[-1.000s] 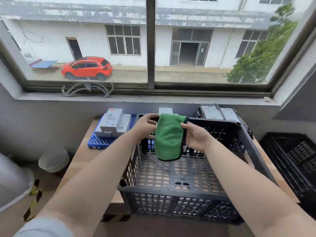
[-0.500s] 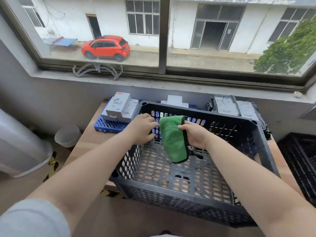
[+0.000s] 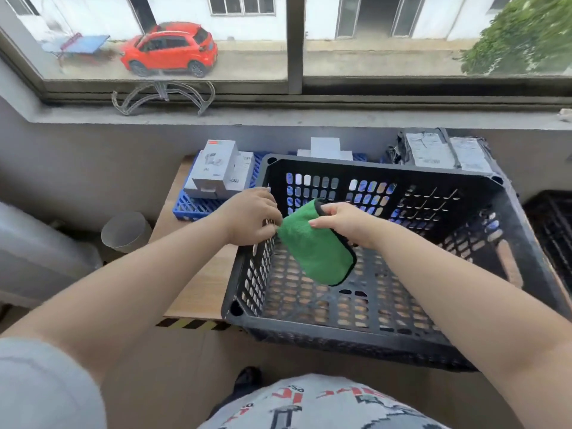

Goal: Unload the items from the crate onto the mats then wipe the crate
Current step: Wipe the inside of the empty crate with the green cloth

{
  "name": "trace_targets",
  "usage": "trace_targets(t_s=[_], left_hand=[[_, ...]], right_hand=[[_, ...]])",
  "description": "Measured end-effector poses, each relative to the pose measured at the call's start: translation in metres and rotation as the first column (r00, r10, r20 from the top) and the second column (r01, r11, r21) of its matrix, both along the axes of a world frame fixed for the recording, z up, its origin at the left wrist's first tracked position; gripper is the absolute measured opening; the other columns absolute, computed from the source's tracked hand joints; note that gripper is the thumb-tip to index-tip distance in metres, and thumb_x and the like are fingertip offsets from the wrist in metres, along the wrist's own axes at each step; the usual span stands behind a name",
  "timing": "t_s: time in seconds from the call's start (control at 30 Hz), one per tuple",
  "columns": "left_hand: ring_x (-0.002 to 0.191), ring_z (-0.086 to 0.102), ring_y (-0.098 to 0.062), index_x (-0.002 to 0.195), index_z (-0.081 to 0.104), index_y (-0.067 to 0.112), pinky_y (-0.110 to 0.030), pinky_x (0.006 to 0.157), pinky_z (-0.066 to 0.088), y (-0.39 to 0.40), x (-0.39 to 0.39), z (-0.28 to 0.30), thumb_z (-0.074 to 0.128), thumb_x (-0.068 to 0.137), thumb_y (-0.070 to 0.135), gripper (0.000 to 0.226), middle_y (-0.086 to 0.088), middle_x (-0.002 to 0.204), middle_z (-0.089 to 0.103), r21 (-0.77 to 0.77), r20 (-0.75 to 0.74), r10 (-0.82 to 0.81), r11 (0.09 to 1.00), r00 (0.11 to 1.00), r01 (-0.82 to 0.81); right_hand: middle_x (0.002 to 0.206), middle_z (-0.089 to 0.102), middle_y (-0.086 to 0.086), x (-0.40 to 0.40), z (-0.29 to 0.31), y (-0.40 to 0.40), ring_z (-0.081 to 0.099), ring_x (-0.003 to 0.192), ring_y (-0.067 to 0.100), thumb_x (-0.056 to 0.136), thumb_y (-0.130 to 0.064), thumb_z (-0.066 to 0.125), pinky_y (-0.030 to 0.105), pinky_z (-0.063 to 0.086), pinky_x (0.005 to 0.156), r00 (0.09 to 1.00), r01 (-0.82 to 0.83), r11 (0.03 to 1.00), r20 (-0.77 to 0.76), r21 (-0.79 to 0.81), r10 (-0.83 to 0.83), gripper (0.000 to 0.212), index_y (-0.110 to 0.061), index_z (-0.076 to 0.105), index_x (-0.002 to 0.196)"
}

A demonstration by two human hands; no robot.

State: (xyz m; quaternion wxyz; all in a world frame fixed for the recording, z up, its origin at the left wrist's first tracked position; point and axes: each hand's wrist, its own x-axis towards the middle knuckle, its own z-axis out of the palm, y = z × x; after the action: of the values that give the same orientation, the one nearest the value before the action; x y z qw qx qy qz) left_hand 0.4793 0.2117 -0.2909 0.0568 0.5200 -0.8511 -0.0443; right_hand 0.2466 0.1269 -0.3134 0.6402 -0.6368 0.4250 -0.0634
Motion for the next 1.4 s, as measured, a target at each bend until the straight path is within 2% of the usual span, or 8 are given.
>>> trace_targets(t_s=[0.27,0.47,0.6,0.77,0.93,1.13,1.3,1.4], left_hand=[[0.080,0.057,-0.017,0.074,0.071,0.021,-0.036,0.107,0.028,-0.003,0.016,-0.020,0.038,0.079,0.029,0.034,0.008,0.074,0.069,-0.012,-0.211,-0.149,0.989,0.966,0.150],[0.081,0.055,-0.016,0.066,0.064,0.027,-0.032,0.104,0.025,-0.006,0.016,-0.022,0.043,0.062,0.022,0.022,0.009,0.072,0.068,0.019,-0.334,-0.142,0.987,0.932,0.157],[0.078,0.052,-0.015,0.065,0.064,0.026,-0.035,0.098,0.030,-0.006,0.022,-0.026,0.043,0.066,0.022,0.021,0.008,0.068,0.065,-0.001,-0.341,-0.143,0.988,0.929,0.151],[0.070,0.050,-0.018,0.061,0.064,0.021,-0.032,0.091,0.033,-0.007,0.022,-0.027,0.045,0.069,0.021,0.020,0.006,0.060,0.059,0.005,-0.353,-0.094,0.995,0.931,0.103],[0.072,0.048,-0.016,0.065,0.066,0.021,-0.027,0.088,0.032,-0.010,0.021,-0.027,0.038,0.070,0.029,0.029,0.008,0.063,0.060,0.019,-0.383,-0.053,0.998,0.922,0.065],[0.074,0.049,-0.015,0.068,0.069,0.021,-0.027,0.091,0.032,-0.007,0.021,-0.029,0.041,0.072,0.027,0.029,0.007,0.067,0.063,0.031,-0.404,-0.010,0.999,0.915,0.025],[0.075,0.049,-0.015,0.070,0.070,0.019,-0.019,0.085,0.027,-0.005,0.014,-0.026,0.043,0.073,0.027,0.029,0.007,0.067,0.063,0.031,-0.399,0.002,0.999,0.917,0.011],[0.076,0.049,-0.014,0.071,0.071,0.020,-0.017,0.084,0.026,-0.004,0.014,-0.025,0.041,0.074,0.029,0.032,0.008,0.068,0.063,0.039,-0.404,0.020,0.999,0.914,-0.005]], right_hand=[[0.083,0.055,-0.003,0.048,-0.003,0.033,0.050,0.076,0.017,0.096,-0.025,0.055,0.030,0.038,0.074,0.867,-0.366,0.849,-0.473,-0.382,0.161,0.014,-0.014,0.057,0.087],[0.158,0.027,0.000,0.072,-0.030,0.067,0.027,0.144,0.022,0.102,-0.026,0.045,0.039,0.027,0.116,0.480,-0.574,0.785,-0.682,0.232,0.552,0.051,-0.020,0.031,0.152],[0.163,0.002,0.002,0.092,-0.045,0.091,0.004,0.149,0.032,0.103,-0.025,0.046,0.055,0.018,0.115,0.669,-0.270,0.823,-0.517,0.500,0.534,0.060,-0.025,0.017,0.155],[0.163,-0.008,0.003,0.092,-0.054,0.100,-0.007,0.149,0.033,0.104,-0.017,0.042,0.059,0.010,0.115,0.642,-0.237,0.757,-0.487,0.609,0.593,0.062,-0.025,0.009,0.156],[0.162,0.013,0.005,0.080,-0.043,0.105,0.012,0.148,0.031,0.095,0.009,0.031,0.049,0.030,0.112,0.574,-0.391,0.775,-0.527,0.497,0.627,0.057,-0.010,0.036,0.148],[0.139,0.043,-0.003,0.051,-0.015,0.106,0.042,0.100,0.018,0.092,0.007,0.030,0.031,0.040,0.072,0.503,-0.514,0.762,-0.581,0.394,0.639,0.055,-0.018,0.052,0.136],[0.072,0.028,-0.001,0.028,0.012,0.099,0.020,0.065,0.019,0.082,0.008,0.034,0.031,0.018,0.062,0.495,-0.491,0.787,-0.625,0.372,0.604,0.037,-0.023,0.040,0.065],[0.095,0.052,0.001,0.028,0.024,0.101,0.046,0.079,0.023,0.090,-0.002,0.044,0.030,0.036,0.068,0.571,-0.439,0.820,-0.591,0.367,0.570,0.027,-0.021,0.062,0.093]])
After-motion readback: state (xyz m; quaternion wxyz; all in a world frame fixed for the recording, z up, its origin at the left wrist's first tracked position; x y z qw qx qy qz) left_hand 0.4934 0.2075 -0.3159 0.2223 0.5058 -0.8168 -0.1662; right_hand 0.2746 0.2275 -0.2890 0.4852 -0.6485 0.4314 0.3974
